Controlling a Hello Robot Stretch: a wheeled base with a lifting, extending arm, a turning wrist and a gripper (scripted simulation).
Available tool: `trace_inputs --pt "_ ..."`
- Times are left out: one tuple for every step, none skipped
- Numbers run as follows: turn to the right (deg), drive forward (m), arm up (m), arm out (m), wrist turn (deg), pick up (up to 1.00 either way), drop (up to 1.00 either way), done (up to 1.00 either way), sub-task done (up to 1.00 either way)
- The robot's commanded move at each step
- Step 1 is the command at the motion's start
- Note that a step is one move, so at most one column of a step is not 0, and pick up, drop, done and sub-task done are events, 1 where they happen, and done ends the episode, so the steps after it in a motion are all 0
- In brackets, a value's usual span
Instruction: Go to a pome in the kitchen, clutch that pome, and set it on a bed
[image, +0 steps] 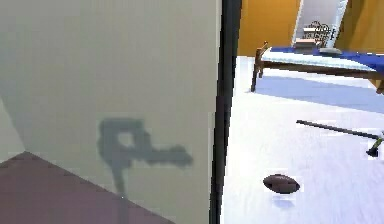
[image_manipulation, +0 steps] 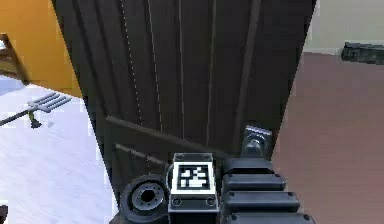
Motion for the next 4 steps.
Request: trace_inputs --pt "36.0 0.00 0.00 0.00 0.0 0.00 0.00 0.00 0.00" --pt "0.0 1.00 0.00 0.00 0.0 0.00 0.00 0.00 0.00" --pt "0.0 0.40 0.00 0.00 0.0 0.00 0.00 0.00 0.00" --pt "24.0 0.00 0.00 0.00 0.0 0.00 0.00 0.00 0.00"
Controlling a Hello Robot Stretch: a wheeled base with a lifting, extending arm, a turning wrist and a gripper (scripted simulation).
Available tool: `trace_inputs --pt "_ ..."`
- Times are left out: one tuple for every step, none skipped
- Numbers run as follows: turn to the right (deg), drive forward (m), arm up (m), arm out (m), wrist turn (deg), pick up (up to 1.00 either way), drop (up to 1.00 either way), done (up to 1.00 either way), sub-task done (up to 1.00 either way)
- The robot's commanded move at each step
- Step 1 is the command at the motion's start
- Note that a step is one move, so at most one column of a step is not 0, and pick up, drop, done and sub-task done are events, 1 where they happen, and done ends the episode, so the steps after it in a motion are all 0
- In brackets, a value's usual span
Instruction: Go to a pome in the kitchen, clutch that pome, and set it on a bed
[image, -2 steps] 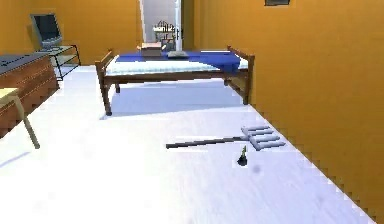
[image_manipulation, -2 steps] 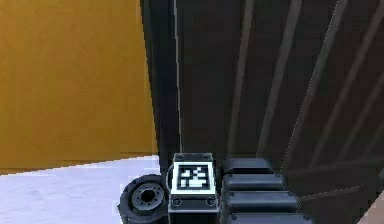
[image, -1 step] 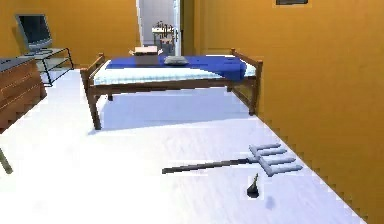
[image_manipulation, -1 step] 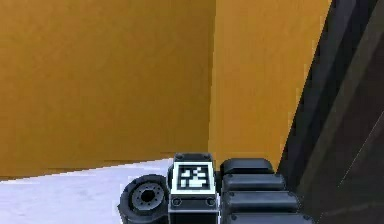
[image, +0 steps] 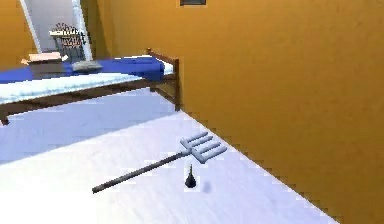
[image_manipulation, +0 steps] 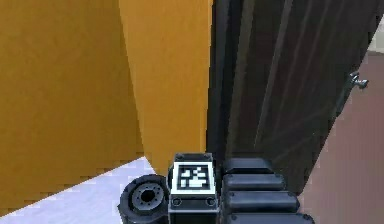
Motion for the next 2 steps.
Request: trace_inputs --pt "0.0 0.50 0.00 0.00 0.0 0.00 0.00 0.00 0.00" --pt "-45.0 0.00 0.00 0.00 0.0 0.00 0.00 0.00 0.00"
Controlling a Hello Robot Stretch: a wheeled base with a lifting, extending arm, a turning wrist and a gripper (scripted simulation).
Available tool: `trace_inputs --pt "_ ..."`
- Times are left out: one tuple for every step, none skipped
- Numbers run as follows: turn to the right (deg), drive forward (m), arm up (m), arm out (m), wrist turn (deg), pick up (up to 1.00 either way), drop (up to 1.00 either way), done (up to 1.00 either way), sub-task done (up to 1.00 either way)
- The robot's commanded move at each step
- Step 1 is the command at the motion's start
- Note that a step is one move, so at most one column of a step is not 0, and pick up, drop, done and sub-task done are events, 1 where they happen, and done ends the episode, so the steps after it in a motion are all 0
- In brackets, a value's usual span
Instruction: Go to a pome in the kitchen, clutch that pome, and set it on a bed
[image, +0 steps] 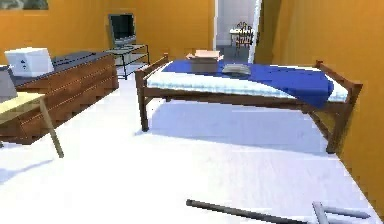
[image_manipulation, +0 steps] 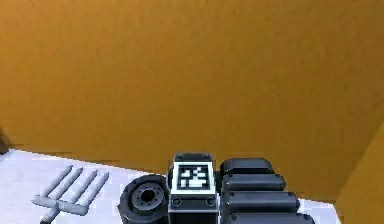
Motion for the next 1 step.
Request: trace_inputs --pt "0.0 1.00 0.00 0.00 0.0 0.00 0.00 0.00 0.00"
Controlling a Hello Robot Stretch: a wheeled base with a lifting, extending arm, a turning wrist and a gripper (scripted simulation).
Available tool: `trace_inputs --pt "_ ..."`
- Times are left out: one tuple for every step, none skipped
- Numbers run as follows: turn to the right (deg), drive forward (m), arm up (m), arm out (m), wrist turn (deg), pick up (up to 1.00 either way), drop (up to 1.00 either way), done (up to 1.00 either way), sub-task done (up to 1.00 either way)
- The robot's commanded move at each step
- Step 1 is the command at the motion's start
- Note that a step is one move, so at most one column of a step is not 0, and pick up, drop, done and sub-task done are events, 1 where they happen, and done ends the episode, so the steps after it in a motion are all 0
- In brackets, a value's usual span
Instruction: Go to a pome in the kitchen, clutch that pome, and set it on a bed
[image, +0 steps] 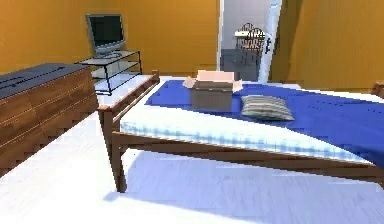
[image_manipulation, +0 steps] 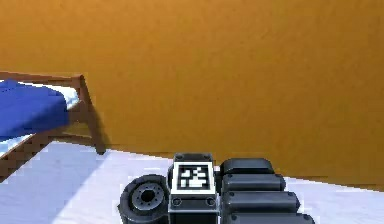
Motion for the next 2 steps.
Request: trace_inputs --pt "0.0 0.85 0.00 0.00 0.0 0.00 0.00 0.00 0.00" --pt "45.0 0.00 0.00 0.00 0.0 0.00 0.00 0.00 0.00"
